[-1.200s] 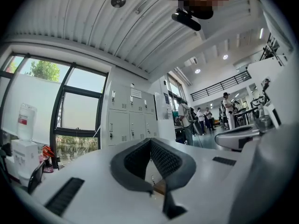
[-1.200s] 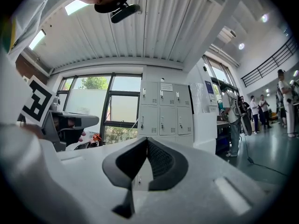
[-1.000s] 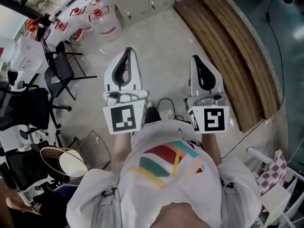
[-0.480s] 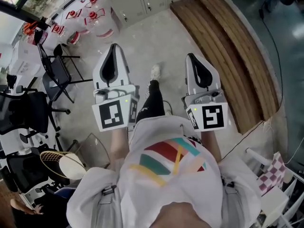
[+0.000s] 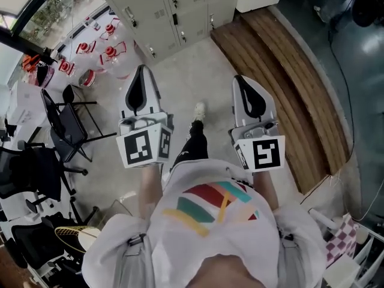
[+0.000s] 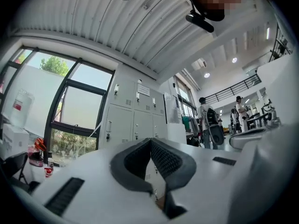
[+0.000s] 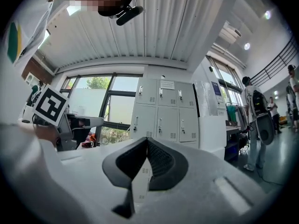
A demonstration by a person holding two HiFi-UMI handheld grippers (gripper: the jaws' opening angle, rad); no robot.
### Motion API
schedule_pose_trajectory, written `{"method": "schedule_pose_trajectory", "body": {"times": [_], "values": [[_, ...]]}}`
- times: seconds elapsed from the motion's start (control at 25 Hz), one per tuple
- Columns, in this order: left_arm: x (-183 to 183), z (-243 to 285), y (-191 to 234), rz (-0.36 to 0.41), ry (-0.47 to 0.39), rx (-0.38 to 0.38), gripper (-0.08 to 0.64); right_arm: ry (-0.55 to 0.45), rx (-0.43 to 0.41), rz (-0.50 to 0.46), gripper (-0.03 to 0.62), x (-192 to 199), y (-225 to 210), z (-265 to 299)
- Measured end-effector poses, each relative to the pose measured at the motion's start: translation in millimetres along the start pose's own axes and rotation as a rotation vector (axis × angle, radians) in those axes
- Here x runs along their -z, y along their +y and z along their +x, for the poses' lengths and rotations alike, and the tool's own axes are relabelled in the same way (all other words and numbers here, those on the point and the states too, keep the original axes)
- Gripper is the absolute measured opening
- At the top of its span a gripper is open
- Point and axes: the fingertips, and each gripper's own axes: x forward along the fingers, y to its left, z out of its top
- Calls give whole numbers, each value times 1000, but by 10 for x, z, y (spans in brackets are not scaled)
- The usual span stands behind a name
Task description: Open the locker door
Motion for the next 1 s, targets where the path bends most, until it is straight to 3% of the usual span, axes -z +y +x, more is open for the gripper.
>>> {"method": "schedule_pose_trajectory", "body": {"times": [0.52,1.0], "values": [[-76,2703,564,22,-98,34,15,-53,-2,-47,5,-95,-1036,2650],[29,3313,770,14,-60,-93,15,-48,-150,-9,5,-81,-1281,3488]]}}
